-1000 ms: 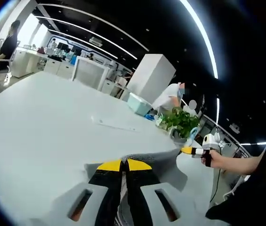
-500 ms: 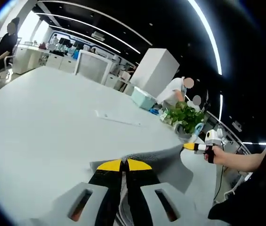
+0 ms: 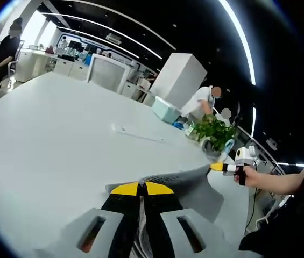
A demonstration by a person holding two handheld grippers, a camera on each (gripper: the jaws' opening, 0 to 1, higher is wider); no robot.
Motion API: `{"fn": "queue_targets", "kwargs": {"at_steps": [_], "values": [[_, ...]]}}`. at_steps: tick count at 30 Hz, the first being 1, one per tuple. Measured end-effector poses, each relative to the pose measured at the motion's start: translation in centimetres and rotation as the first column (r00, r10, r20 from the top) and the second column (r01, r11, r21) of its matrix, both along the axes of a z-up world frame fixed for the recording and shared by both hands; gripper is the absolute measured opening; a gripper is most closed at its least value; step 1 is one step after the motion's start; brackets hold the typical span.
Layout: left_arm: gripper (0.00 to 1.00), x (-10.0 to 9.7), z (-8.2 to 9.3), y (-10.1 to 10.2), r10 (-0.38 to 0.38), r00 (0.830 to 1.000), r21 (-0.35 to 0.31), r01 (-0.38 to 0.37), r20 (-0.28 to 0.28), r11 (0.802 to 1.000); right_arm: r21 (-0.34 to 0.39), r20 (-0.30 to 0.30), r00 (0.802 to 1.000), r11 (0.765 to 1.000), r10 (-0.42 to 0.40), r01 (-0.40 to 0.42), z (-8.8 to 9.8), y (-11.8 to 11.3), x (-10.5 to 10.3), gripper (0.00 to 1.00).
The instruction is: Fold the towel on the table until its edges align and the towel forms a compact rectangular stack.
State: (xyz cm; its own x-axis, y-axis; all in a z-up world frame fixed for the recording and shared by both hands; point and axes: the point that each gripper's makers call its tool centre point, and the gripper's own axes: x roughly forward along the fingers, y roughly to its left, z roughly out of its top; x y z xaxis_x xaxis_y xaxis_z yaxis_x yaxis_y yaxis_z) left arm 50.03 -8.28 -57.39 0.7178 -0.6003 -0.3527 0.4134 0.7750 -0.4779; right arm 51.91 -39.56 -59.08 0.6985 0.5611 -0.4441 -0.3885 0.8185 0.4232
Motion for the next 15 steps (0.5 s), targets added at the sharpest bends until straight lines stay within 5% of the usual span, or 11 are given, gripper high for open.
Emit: {"fn": "queue_targets", "kwargs": {"at_steps": [15], "values": [[0.02, 0.7, -1.8, 0.1, -0.007, 0.999, 0.038, 0.009, -0.044, 0.999, -0.043, -0.033, 0.999, 0.999, 0.011, -0.012, -1.8, -0.1, 0.9, 0.0]]}}
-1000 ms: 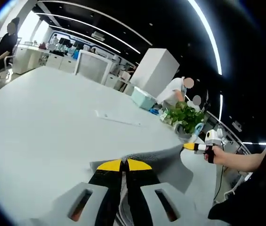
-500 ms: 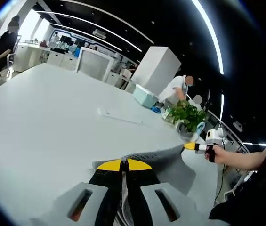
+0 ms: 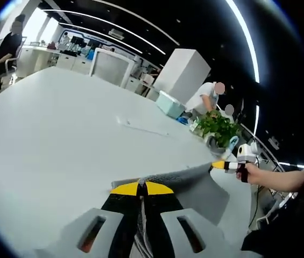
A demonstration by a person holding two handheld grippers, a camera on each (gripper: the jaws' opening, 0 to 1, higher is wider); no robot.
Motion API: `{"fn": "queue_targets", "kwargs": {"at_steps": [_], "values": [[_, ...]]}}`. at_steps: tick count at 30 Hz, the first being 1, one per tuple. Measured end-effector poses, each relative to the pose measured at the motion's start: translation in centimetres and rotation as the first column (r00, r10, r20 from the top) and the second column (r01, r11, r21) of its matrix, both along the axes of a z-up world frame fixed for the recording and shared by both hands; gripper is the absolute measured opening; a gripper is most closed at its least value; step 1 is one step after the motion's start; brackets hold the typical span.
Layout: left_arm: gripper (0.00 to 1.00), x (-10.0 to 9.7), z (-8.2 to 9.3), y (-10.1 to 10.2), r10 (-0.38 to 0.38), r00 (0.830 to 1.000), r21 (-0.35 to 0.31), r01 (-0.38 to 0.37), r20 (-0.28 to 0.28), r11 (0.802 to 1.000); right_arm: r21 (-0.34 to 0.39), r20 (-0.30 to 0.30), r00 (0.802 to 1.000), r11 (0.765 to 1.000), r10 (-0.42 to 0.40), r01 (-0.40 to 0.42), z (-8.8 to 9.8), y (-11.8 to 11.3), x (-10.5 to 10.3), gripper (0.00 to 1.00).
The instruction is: Fold the towel on the table until its edges align and the towel forms a compact rectangular stack.
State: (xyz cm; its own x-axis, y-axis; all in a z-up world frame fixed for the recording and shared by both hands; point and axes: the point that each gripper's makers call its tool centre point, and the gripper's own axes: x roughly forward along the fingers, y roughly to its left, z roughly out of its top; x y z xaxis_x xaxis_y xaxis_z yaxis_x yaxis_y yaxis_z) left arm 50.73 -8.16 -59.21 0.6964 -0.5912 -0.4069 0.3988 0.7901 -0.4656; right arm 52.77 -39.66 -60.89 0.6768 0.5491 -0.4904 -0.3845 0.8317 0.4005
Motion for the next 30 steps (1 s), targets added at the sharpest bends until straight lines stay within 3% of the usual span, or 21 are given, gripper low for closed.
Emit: {"fn": "queue_targets", "kwargs": {"at_steps": [16, 21, 23, 24, 26, 27, 28, 30], "values": [[0.03, 0.5, -2.3, -0.1, -0.042, 0.999, 0.103, 0.044, -0.026, 0.994, -0.039, -0.029, 1.0, 0.999, -0.013, 0.012, -1.8, 0.0, 0.7, 0.0], [0.03, 0.7, -3.4, -0.2, -0.057, 0.998, 0.162, 0.061, -0.031, 0.985, -0.066, -0.019, 1.0, 0.998, -0.009, 0.008, -2.2, 0.1, 1.0, 0.0], [0.03, 0.7, -3.8, -0.2, -0.071, 0.997, 0.202, 0.074, -0.023, 0.976, -0.095, -0.007, 1.0, 0.995, -0.003, 0.002, -2.4, 0.1, 1.0, 0.01], [0.04, 0.7, -4.0, -0.3, -0.079, 0.997, 0.214, 0.081, -0.019, 0.973, -0.161, 0.002, 1.0, 0.987, -0.01, 0.01, -2.9, -0.6, 1.2, 0.03], [0.08, 0.7, -4.1, -0.2, -0.08, 0.997, 0.226, 0.082, -0.022, 0.971, -0.237, 0.028, 0.998, 0.969, -0.063, 0.068, -3.0, -1.8, 1.6, 0.18], [0.1, 0.7, -4.1, -0.1, -0.071, 0.997, 0.232, 0.075, -0.025, 0.97, -0.263, 0.072, 0.995, 0.961, -0.067, 0.084, -2.5, -2.2, 1.9, 0.23], [0.11, 0.8, -3.7, 0.2, -0.054, 0.998, 0.238, 0.057, -0.019, 0.97, -0.267, 0.086, 0.995, 0.961, -0.056, 0.077, -2.3, -2.2, 1.9, 0.23], [0.12, 1.2, -3.1, 0.5, -0.033, 0.999, 0.246, 0.026, 0.022, 0.969, -0.29, 0.079, 0.996, 0.955, -0.048, 0.069, -2.1, -2.7, 1.4, 0.12]]}}
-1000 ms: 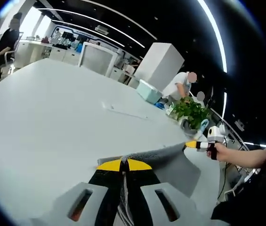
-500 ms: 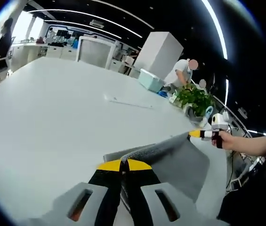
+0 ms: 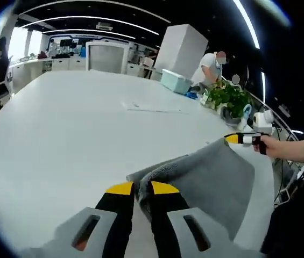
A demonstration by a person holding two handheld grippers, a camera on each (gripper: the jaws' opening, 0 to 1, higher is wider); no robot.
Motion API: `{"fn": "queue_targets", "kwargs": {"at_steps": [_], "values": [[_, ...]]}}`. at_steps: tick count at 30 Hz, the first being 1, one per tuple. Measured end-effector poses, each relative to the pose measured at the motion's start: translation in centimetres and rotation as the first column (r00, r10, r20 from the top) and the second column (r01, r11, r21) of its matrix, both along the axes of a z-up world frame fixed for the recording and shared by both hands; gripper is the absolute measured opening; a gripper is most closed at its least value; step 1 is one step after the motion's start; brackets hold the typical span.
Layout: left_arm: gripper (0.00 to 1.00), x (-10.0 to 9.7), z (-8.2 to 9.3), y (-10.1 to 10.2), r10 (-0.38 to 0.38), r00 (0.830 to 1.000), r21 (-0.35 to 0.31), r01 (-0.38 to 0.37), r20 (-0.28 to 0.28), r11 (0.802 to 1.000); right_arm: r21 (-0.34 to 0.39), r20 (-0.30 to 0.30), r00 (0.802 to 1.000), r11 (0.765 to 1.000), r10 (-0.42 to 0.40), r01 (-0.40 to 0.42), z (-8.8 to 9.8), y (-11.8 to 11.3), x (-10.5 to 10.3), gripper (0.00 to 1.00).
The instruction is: Fold the towel on the table until its edges align and the towel forms a compact rectangular stack.
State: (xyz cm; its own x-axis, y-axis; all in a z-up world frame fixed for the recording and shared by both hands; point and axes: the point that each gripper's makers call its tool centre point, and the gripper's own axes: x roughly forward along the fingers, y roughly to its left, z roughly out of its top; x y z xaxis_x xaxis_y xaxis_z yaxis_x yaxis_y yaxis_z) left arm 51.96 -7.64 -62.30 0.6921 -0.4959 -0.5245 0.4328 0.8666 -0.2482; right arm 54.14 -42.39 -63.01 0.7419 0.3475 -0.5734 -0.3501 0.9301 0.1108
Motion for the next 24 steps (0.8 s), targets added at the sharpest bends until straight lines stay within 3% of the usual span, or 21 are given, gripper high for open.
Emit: {"fn": "queue_targets", "kwargs": {"at_steps": [3, 6, 9, 12, 13, 16, 19, 21, 24], "values": [[0.16, -0.1, -0.2, 0.5, 0.012, 1.0, 0.02, -0.012, -0.012, 1.0, -0.011, 0.024, 0.999, 1.0, -0.024, 0.024, 0.7, -0.9, -0.1, 0.08], [0.16, -0.1, 0.4, 0.7, 0.008, 1.0, 0.019, -0.008, 0.012, 1.0, -0.038, 0.077, 0.995, 0.997, -0.059, 0.062, 1.9, -2.0, -0.2, 0.06], [0.16, 0.7, 1.9, 1.7, 0.059, 0.995, 0.026, -0.061, 0.075, 0.998, -0.099, 0.141, 0.986, 0.989, -0.093, 0.107, 3.8, -3.0, -0.5, 0.03], [0.15, 1.1, 4.2, 1.6, 0.074, 0.986, -0.003, -0.074, 0.147, 0.997, -0.127, 0.202, 0.977, 0.987, -0.074, 0.101, 5.7, -2.5, -0.6, 0.0], [0.15, 1.0, 4.8, 1.1, 0.06, 0.986, -0.016, -0.058, 0.155, 0.998, -0.123, 0.254, 0.965, 0.988, -0.057, 0.091, 7.0, -1.7, -0.7, 0.0], [0.08, 0.1, 5.7, -1.4, -0.059, 0.983, 0.022, 0.056, 0.177, 0.998, -0.081, 0.278, 0.96, 0.996, -0.009, 0.033, 8.0, 1.7, -2.2, 0.0], [0.01, -0.4, 5.7, -3.3, -0.124, 0.974, 0.059, 0.115, 0.192, 0.992, -0.079, 0.251, 0.96, 0.991, 0.123, -0.106, 7.2, 6.3, -4.4, 0.0], [0.01, -1.0, 5.4, -5.4, -0.183, 0.965, 0.045, 0.178, 0.188, 0.983, -0.114, 0.219, 0.946, 0.969, 0.239, -0.219, 5.9, 9.5, -6.2, 0.0], [0.01, -1.8, 4.2, -8.0, -0.251, 0.957, 0.037, 0.249, 0.147, 0.968, -0.076, 0.144, 0.925, 0.936, 0.351, -0.343, 3.8, 13.7, -8.7, 0.0]]}}
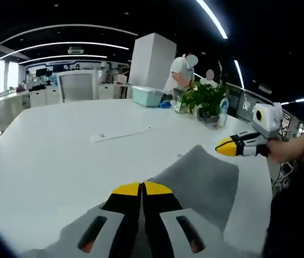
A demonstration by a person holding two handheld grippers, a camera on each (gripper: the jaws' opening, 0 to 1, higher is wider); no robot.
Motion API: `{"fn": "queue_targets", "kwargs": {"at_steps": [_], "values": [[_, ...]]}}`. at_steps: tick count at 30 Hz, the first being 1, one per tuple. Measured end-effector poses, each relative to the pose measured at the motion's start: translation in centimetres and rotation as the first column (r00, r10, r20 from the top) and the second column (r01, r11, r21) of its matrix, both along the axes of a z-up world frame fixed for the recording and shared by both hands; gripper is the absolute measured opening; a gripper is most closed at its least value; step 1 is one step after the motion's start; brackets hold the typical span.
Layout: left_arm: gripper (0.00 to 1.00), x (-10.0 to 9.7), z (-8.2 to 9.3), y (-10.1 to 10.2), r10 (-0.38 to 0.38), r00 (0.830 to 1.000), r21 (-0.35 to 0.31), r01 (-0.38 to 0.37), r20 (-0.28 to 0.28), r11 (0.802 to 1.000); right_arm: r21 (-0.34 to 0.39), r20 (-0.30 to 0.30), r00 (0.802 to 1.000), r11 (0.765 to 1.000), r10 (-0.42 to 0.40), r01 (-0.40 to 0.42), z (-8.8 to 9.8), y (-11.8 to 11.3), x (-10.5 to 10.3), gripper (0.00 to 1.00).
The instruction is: Fold the towel on the table until its edges align and the towel forms a compact rectangular stack.
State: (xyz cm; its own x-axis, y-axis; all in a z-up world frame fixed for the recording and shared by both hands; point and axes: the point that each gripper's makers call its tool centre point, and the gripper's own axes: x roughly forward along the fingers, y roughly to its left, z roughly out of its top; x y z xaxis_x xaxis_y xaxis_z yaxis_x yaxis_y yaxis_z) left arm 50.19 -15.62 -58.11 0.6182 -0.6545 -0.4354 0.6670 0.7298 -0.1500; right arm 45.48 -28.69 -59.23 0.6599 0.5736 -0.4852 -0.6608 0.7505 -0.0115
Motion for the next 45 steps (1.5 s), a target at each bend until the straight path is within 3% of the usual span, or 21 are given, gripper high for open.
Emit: {"fn": "queue_targets", "kwargs": {"at_steps": [1, 3, 6, 8, 9, 10, 12, 14, 21, 26, 34, 45], "values": [[0.01, -0.4, -0.5, -1.0, -0.032, 0.999, 0.018, 0.032, -0.012, 0.999, 0.002, -0.036, 0.997, 0.998, 0.071, -0.07, -0.8, 1.8, -1.2, 0.0], [0.01, -0.7, -1.6, -2.1, -0.079, 0.997, 0.062, 0.08, -0.01, 0.995, -0.013, -0.055, 0.992, 0.993, 0.116, -0.117, -1.9, 3.6, -2.3, 0.0], [0.01, -1.0, -3.4, -2.6, -0.094, 0.995, 0.12, 0.098, -0.04, 0.988, -0.028, -0.137, 0.976, 0.985, 0.167, -0.172, -3.6, 5.0, -4.1, 0.0], [0.01, -1.1, -4.7, -2.1, -0.062, 0.993, 0.136, 0.076, -0.103, 0.988, -0.049, -0.149, 0.98, 0.989, 0.132, -0.14, -4.4, 4.8, -4.1, 0.0], [0.01, -0.9, -5.1, -1.8, -0.049, 0.993, 0.155, 0.065, -0.107, 0.986, -0.051, -0.189, 0.976, 0.991, 0.111, -0.123, -5.0, 4.6, -4.5, 0.0], [0.01, -0.9, -5.9, -1.3, -0.054, 0.993, 0.211, 0.075, -0.103, 0.975, -0.054, -0.222, 0.969, 0.991, 0.106, -0.121, -5.7, 4.4, -4.9, 0.0], [0.01, -1.5, -7.4, -0.8, -0.092, 0.988, 0.293, 0.125, -0.121, 0.948, -0.051, -0.22, 0.969, 0.991, 0.108, -0.122, -6.2, 4.2, -5.0, 0.0], [0.01, -1.3, -6.7, -1.4, -0.117, 0.991, 0.262, 0.128, -0.058, 0.956, -0.038, -0.212, 0.971, 0.992, 0.109, -0.119, -5.8, 4.3, -4.8, 0.0], [0.01, -1.5, -7.0, -1.1, -0.116, 0.989, 0.278, 0.138, -0.095, 0.951, -0.038, -0.22, 0.968, 0.991, 0.119, -0.131, -6.0, 4.3, -4.7, 0.0], [0.01, -2.4, -7.0, -0.9, -0.129, 0.988, 0.302, 0.149, -0.084, 0.942, -0.032, -0.233, 0.965, 0.991, 0.123, -0.134, -6.1, 4.1, -4.8, 0.0], [0.01, -5.0, -7.1, -0.6, -0.153, 0.983, 0.324, 0.177, -0.097, 0.929, -0.032, -0.244, 0.964, 0.993, 0.103, -0.114, -6.1, 3.0, -4.9, 0.0], [0.01, -8.2, -7.1, -1.1, -0.156, 0.98, 0.3, 0.186, -0.124, 0.936, -0.056, -0.243, 0.968, 0.995, 0.066, -0.082, -6.1, 1.6, -4.7, 0.0]]}}
